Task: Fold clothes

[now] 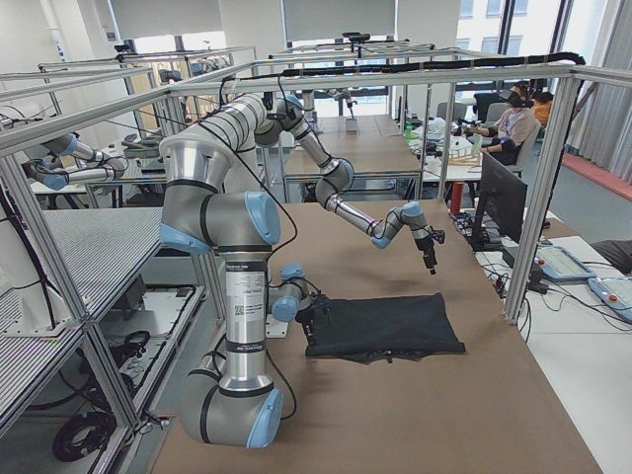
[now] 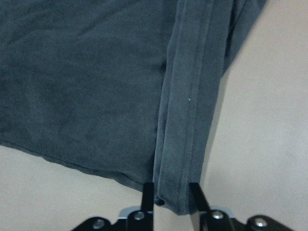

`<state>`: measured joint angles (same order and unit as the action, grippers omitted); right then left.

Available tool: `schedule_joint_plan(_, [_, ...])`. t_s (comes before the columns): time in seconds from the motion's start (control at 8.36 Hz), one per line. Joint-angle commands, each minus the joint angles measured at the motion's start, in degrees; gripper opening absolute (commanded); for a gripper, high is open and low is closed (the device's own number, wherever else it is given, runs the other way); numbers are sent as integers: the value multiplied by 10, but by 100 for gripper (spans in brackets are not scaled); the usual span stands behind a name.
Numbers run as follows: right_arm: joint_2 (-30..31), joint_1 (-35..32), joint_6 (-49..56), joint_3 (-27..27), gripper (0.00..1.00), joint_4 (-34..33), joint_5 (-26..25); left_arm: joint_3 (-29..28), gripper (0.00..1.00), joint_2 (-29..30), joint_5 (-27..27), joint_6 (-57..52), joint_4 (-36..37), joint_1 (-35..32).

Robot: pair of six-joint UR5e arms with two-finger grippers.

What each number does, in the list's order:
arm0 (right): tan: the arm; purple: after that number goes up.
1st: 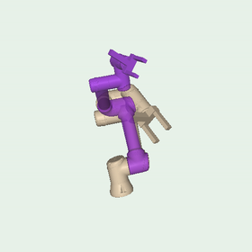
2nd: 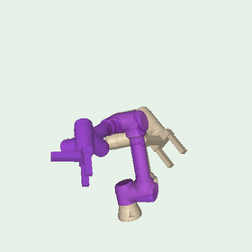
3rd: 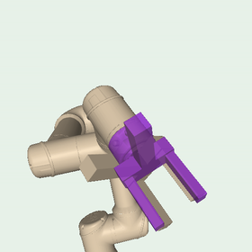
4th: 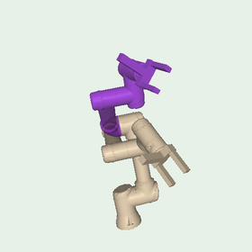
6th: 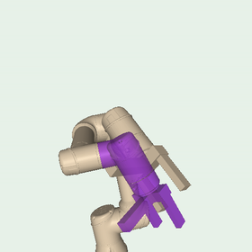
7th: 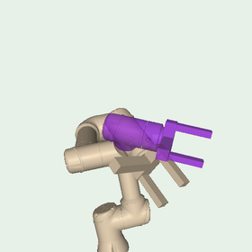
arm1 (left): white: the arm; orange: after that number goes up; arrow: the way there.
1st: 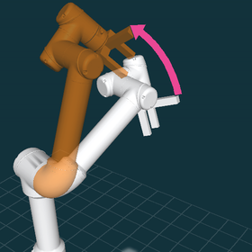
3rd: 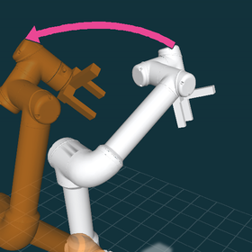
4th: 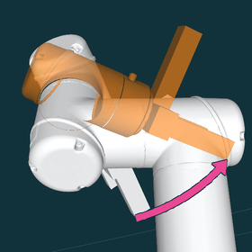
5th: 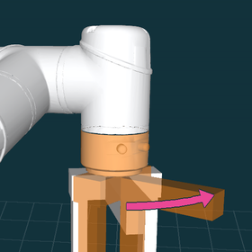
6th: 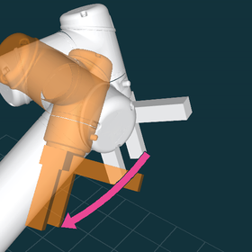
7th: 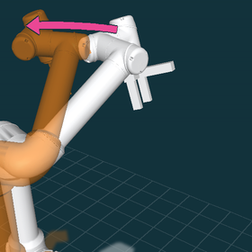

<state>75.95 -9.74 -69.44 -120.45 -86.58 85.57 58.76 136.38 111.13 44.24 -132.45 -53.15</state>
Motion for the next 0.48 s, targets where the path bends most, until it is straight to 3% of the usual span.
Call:
schedule_joint_plan(0.0, [-51, -69, 45, 15, 91, -3, 9, 1, 95, -1, 1, 0, 1, 2])
schedule_joint_plan(0.36, [-111, -134, 57, 97, 93, -4, 10, 2, 95, 1, 1, 0, 1, 3])
